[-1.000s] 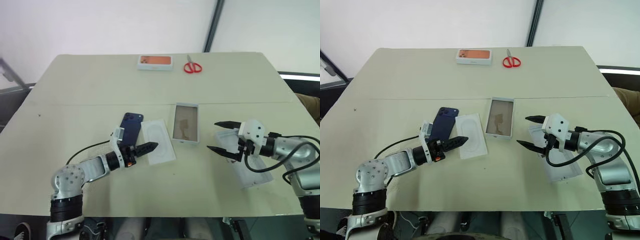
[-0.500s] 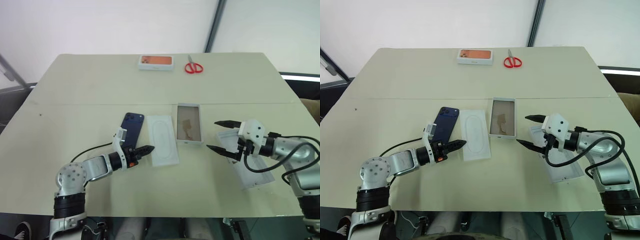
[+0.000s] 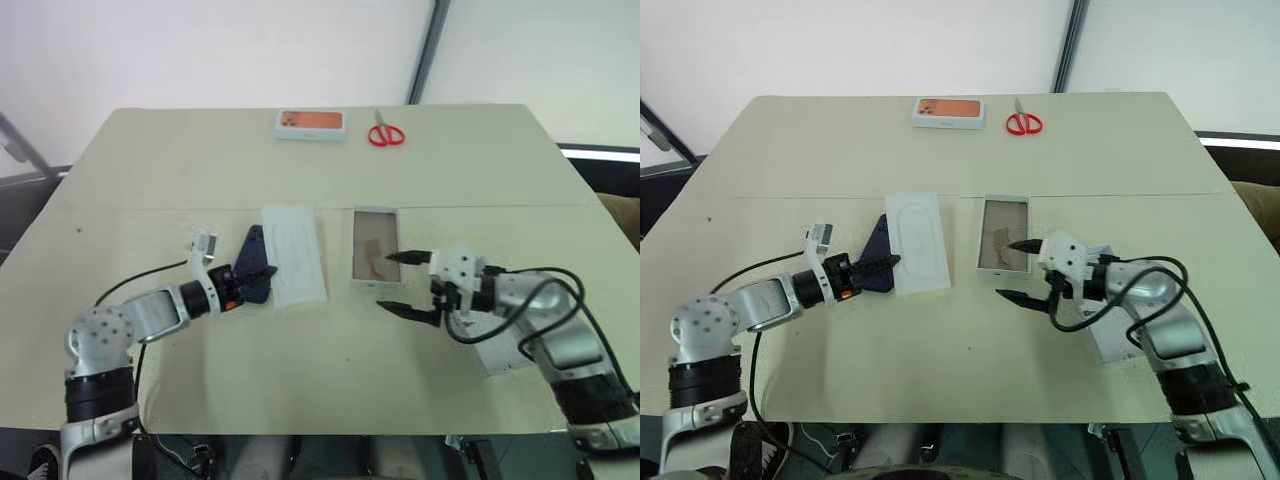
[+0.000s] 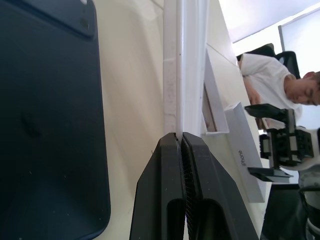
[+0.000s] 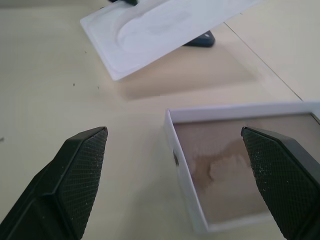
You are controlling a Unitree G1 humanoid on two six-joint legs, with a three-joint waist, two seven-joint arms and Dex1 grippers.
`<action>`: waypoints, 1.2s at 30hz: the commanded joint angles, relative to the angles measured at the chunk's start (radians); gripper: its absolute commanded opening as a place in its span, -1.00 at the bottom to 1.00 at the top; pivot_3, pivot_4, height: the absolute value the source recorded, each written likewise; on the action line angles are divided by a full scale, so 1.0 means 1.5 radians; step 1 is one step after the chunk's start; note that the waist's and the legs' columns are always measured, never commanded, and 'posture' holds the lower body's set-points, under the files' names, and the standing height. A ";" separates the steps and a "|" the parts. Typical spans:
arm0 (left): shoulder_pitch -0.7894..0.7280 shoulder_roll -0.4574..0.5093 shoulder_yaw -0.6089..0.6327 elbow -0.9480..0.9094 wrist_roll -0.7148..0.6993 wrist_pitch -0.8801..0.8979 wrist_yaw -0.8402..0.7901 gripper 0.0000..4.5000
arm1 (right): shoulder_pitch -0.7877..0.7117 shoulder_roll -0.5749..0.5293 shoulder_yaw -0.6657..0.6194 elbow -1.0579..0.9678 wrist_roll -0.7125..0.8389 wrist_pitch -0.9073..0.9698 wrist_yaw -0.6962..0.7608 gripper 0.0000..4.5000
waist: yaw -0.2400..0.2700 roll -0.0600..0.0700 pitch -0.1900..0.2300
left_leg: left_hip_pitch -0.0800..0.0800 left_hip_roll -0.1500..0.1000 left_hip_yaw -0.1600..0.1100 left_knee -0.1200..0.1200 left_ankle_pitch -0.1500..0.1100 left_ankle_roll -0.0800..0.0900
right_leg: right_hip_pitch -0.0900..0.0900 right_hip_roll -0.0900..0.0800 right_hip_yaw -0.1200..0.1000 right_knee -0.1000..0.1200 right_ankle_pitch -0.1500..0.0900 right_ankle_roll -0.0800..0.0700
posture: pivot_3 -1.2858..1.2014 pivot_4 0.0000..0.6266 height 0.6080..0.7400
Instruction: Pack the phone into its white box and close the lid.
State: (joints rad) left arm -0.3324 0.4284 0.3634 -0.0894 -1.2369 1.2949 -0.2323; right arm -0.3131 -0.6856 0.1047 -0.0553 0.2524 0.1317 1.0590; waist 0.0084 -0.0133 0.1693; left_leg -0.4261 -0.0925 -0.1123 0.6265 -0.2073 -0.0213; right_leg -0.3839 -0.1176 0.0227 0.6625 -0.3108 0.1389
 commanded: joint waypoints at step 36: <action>-0.049 0.007 -0.036 0.046 -0.259 -0.029 0.117 -1.00 | 0.007 0.066 0.105 -0.118 -0.043 0.103 -0.016 0.33 | 0.001 0.000 0.000 | 0.000 0.000 0.000 0.000 0.000 0.000 | -0.003 0.000 0.000 0.000 0.000 0.000 | 0.03 -0.52 1.00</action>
State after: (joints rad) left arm -0.4014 0.4320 0.3126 0.0006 -1.6045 1.2667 -0.0556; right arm -0.2944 -0.5779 0.2875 -0.1932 0.1707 0.2852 1.0350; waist 0.0093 -0.0139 0.1696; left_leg -0.4266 -0.0926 -0.1126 0.6261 -0.2072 -0.0217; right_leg -0.3890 -0.1177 0.0234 0.6630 -0.3107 0.1389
